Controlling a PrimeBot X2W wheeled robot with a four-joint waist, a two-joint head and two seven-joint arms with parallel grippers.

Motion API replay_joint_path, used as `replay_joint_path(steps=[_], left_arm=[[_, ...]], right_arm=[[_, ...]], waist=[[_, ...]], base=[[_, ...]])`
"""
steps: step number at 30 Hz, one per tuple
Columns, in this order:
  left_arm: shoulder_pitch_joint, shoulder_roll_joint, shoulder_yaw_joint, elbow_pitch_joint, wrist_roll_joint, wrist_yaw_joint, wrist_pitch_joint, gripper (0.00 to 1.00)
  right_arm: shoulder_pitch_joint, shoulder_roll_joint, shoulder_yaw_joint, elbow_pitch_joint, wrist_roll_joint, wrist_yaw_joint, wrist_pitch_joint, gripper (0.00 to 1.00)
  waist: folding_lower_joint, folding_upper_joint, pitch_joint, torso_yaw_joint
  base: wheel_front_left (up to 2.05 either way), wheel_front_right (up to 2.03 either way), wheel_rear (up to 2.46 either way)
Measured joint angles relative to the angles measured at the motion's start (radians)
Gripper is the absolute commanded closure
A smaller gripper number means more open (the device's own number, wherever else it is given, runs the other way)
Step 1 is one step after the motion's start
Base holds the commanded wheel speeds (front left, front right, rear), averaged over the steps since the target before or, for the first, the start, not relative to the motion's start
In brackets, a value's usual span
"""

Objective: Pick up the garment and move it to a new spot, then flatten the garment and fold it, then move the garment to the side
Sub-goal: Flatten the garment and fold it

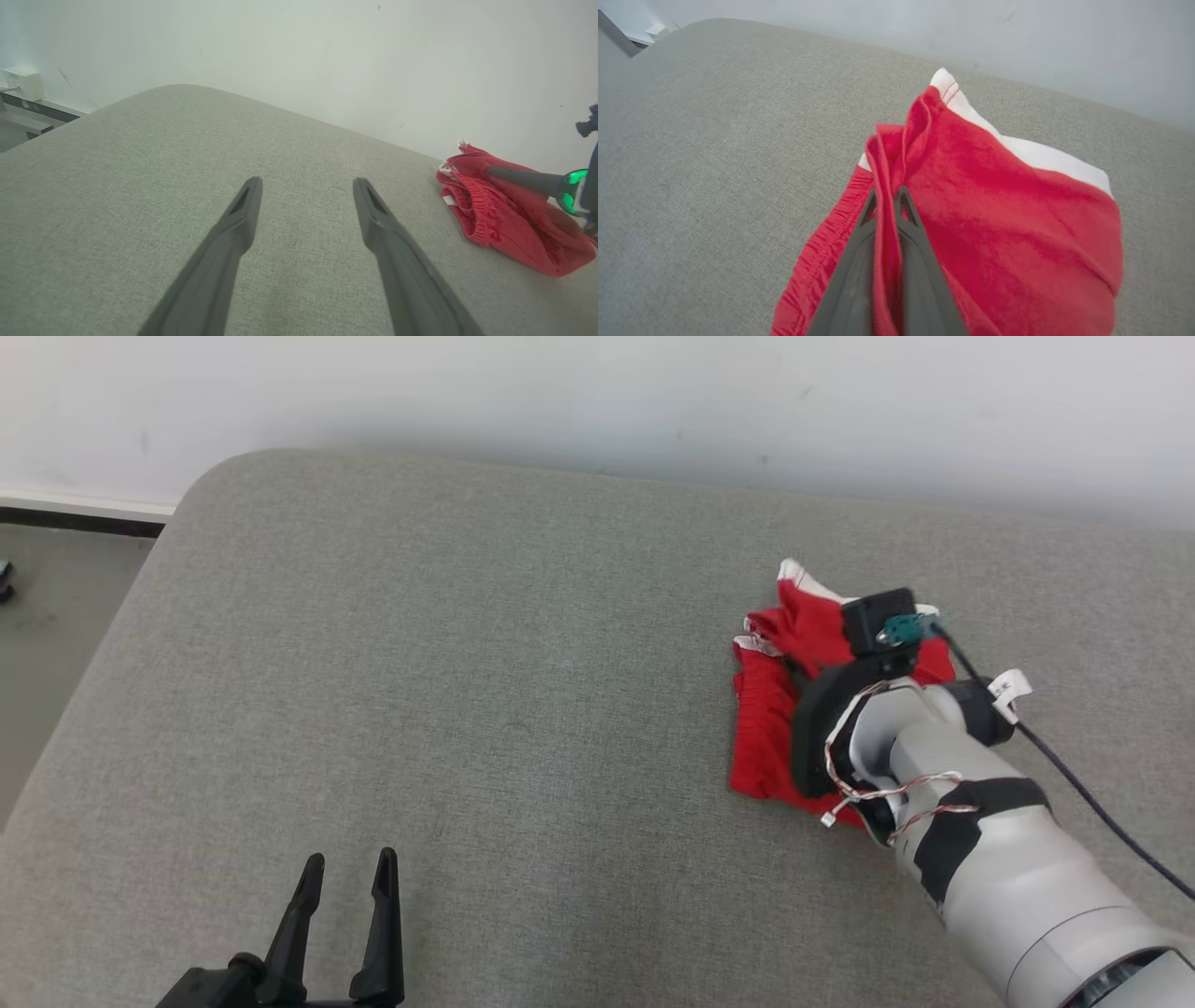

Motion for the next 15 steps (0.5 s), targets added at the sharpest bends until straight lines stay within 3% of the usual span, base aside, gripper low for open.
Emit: replay_joint_path(steps=[3,4,5,6,15], left_arm=[[0.001,0.0,0.0,0.0,-0.001,0.0,0.0,0.0],[0.002,0.0,0.001,0.0,-0.001,0.001,0.0,0.0],[0.004,0.0,0.002,0.0,-0.001,0.001,0.0,0.0],[0.004,0.0,0.003,0.0,-0.001,0.001,0.0,0.0],[0.003,0.0,0.014,-0.002,-0.002,0.005,0.0,0.0]], right_arm=[[0.009,0.012,0.004,0.0,-0.01,0.0,0.008,1.0],[0.011,0.017,0.004,0.0,-0.01,0.0,0.008,0.88],[0.016,0.022,0.005,-0.001,-0.009,0.0,0.01,0.2],[0.021,0.027,0.004,-0.006,-0.004,0.0,0.016,0.0],[0.054,0.032,-0.053,-0.237,0.164,0.0,0.025,0.0]], waist=[[0.0,0.0,0.001,0.007],[0.0,0.0,0.001,0.007],[-0.0001,0.0,0.001,0.006],[0.0,0.0,0.001,0.005],[0.0,-0.0001,-0.002,-0.031]], base=[[0.0,0.0,0.0],[0.0,0.0,0.0],[0.0,0.0,0.0],[0.0,0.0,0.0],[0.0,0.0,0.0]])
